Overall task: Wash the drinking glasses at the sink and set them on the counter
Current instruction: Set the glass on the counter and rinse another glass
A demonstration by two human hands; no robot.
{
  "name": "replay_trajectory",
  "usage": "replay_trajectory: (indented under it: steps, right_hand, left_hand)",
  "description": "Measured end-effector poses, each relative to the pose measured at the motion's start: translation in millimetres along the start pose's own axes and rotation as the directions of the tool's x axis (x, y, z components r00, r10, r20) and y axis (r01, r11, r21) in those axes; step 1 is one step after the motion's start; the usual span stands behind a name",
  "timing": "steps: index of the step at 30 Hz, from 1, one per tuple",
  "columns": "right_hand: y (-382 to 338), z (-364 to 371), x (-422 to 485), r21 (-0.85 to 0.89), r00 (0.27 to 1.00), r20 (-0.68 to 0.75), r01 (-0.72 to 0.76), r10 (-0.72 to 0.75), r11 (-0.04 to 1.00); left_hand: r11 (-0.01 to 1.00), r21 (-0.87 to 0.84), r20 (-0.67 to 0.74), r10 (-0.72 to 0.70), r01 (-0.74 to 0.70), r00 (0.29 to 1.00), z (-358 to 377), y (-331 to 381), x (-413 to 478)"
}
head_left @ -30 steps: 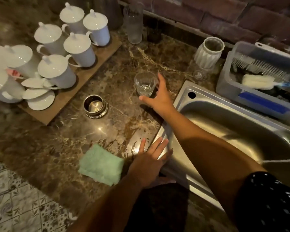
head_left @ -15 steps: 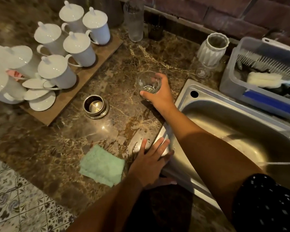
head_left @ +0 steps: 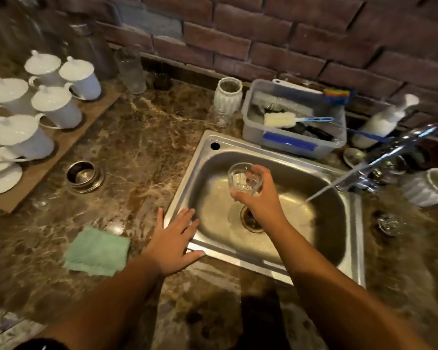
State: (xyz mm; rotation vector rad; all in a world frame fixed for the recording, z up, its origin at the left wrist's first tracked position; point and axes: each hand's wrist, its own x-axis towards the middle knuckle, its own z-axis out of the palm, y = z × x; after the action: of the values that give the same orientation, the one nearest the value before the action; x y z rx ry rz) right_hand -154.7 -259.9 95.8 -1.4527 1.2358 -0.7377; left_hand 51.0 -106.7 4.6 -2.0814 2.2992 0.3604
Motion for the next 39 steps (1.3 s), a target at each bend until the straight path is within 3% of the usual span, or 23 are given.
replay_trajectory:
  steps: [6,14,20,23,26,28,31,35,39]
  right_hand:
    - [32,-91,-41,0.018,0.988,-0.119,-0.094,0.095,0.995]
    - [54,-156,-48,0.070,0.970,-0.200,-0.124,0.136,0.990]
    - [56,-160,-30,0.113,0.972,-0.182,-0.126,0.146,0.986]
    - [53,-154,-24,0.145,0.977,-0.154,-0.127,0.149,0.981]
    - [50,-149,-20,0.145,0.979,-0.144,-0.123,0.144,0.982]
    - [47,-146,-18,0.140,0.980,-0.138,-0.120,0.140,0.983]
    - [42,-146,-17,0.139,0.979,-0.147,-0.119,0.139,0.983]
    - [33,-149,-19,0.154,0.976,-0.168,-0.111,0.136,0.982]
    - [28,-153,-20,0.155,0.978,-0.162,-0.105,0.130,0.982]
  left_hand:
    - [0.999,-0.001,0.118,-0.049,0.049,0.992,0,76,25]
    - [0.998,-0.058,0.281,0.039,-0.023,0.959,0,140,57]
    - [0.988,-0.120,0.380,-0.041,0.093,0.924,2,151,70]
    - [0.927,-0.303,0.349,-0.109,0.223,0.931,-9,156,86]
    - [0.734,-0.606,0.202,-0.230,0.306,0.952,-33,169,117]
    - [0.520,-0.793,0.155,-0.333,0.319,0.930,-54,178,139]
    - [0.175,-0.940,0.206,-0.391,0.293,0.897,-82,194,164]
    - [-0.235,-0.915,0.391,-0.320,0.328,0.863,-97,211,181]
    - [-0.528,-0.761,0.509,-0.125,0.377,0.852,-89,225,186]
